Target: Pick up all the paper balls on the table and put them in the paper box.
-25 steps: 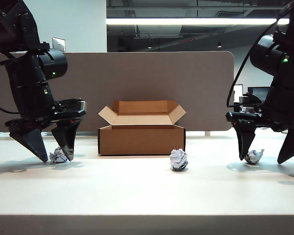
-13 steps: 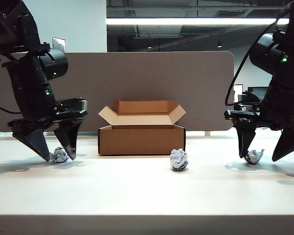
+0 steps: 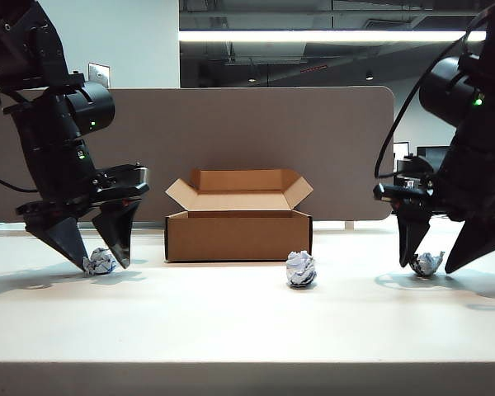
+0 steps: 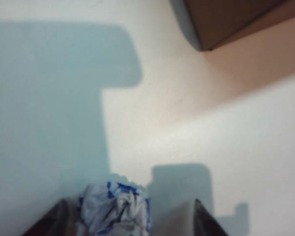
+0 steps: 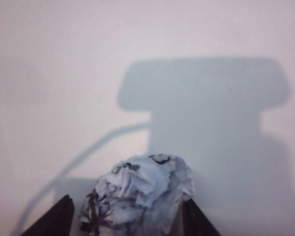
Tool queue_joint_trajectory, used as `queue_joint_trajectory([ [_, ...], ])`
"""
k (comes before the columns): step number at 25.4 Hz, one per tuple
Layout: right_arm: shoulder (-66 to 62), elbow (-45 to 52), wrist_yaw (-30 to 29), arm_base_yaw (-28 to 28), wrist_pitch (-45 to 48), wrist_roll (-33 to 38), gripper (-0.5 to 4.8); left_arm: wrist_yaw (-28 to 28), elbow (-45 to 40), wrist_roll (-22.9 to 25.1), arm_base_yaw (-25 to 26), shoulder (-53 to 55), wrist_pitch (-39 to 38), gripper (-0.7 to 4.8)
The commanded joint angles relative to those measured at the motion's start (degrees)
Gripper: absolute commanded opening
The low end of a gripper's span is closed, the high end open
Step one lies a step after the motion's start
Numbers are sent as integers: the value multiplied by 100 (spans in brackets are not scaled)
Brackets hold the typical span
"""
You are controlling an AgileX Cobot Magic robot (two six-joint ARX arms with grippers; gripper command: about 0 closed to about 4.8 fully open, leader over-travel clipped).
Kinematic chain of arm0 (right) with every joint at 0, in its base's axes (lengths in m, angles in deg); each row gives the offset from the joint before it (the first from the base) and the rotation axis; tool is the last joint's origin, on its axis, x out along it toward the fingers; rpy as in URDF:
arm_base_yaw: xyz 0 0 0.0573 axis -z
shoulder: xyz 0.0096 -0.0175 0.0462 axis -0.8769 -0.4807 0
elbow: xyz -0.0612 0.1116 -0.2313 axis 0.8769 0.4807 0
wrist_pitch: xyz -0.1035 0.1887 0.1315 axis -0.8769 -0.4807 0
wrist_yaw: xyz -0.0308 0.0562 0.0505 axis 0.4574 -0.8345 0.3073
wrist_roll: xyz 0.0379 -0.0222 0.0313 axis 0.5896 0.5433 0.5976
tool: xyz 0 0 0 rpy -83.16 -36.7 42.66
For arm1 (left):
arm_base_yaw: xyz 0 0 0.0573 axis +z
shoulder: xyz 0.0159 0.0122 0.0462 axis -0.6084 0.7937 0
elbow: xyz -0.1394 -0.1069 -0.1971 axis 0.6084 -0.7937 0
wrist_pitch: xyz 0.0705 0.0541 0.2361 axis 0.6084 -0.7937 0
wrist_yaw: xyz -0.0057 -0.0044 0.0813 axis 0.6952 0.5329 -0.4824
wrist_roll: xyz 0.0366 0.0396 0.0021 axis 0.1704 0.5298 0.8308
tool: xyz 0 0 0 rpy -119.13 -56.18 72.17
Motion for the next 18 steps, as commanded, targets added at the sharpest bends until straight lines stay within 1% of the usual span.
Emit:
queue_joint_trajectory([
  [1, -184, -26, -48, -7, -44, 7, 303, 111, 4, -17, 0, 0, -26, 295],
  [6, -260, -28, -46, -7, -50, 7, 248, 146, 4, -20, 0, 0, -22, 295],
  [7, -260, -31, -46, -9, -48, 7, 234, 146, 4, -20, 0, 0, -22, 295],
  [8, -260, -28, -46, -9, -50, 4, 203, 144, 4, -20, 0, 0, -22, 289],
  [10, -262, -28, -44, -9, -55, 4, 155, 146, 4, -20, 0, 0, -22, 247],
  [11, -262, -28, -46, -9, -52, 2, 134, 144, 4, -17, 0, 0, -22, 219],
  [12, -262, -28, -44, -9, -52, 2, 124, 146, 4, -17, 0, 0, -24, 202],
  [14, -262, -28, -44, -9, -50, 0, 84, 146, 4, -17, 0, 0, -26, 176],
  [16, -262, -28, -44, -9, -44, 0, 68, 144, 4, -17, 0, 0, -28, 173],
  [17, -262, -28, -44, -9, -44, -2, 47, 144, 4, -17, 0, 0, -28, 170],
  [18, -262, -28, -44, -9, -46, -4, 39, 144, 4, -17, 0, 0, -28, 150],
])
